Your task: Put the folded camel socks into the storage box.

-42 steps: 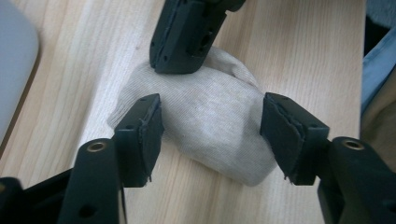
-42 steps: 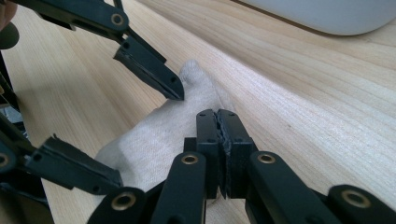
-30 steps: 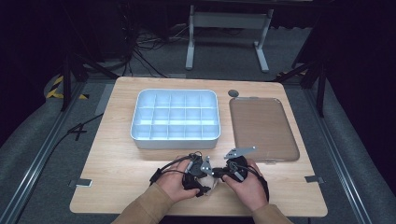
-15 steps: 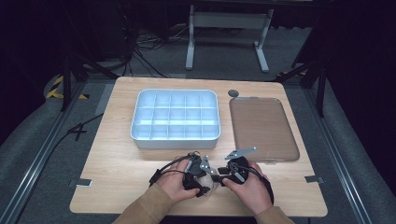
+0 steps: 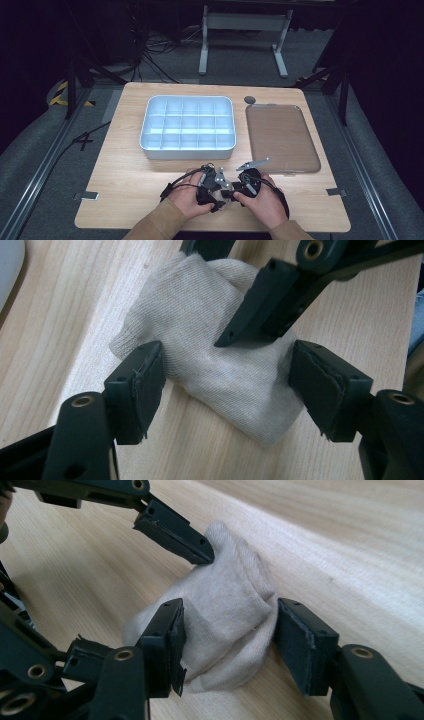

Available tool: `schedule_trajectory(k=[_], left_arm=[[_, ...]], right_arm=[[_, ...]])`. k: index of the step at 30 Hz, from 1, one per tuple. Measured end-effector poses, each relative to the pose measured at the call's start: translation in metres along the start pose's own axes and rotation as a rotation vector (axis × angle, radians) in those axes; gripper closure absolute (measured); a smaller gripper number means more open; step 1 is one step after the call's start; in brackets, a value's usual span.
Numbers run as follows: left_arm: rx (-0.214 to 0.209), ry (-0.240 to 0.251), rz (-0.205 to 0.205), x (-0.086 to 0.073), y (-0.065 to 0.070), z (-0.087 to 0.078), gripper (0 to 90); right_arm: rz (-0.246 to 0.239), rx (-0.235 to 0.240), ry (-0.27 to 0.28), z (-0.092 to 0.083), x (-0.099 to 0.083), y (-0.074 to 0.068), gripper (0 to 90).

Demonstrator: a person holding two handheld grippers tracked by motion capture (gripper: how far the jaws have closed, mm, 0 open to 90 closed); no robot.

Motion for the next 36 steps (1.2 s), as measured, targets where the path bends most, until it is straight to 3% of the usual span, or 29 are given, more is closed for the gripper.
schedule_trajectory(k=[7,15,19,28,36], left_arm=[[0.003,0.000,-0.007,-0.001,0.001,0.000,29.2],[0.001,0.005,-0.021,-0.002,0.001,-0.001,28.7],[-0.008,0.024,-0.054,-0.003,-0.002,-0.004,28.7],[-0.002,0.018,-0.059,-0.005,-0.004,-0.012,28.7],[0.001,0.045,-0.081,-0.007,-0.010,-0.028,28.3]], right_arm=[[0.030,0.024,-0.012,0.002,0.000,0.000,51.4],[0.074,0.075,-0.018,0.002,-0.001,0.000,68.9],[0.073,0.088,-0.015,0.000,-0.001,0.001,74.8],[0.044,0.081,-0.007,-0.001,0.001,0.000,76.8],[0.026,0.093,0.002,-0.006,0.004,-0.003,76.8]])
Point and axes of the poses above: each handheld gripper's, and its own axes: z roughly forward along the jaws, x roughly out of its top, y roughly to its right, the point moved 4 cm from there along z, roughly forward along the jaws
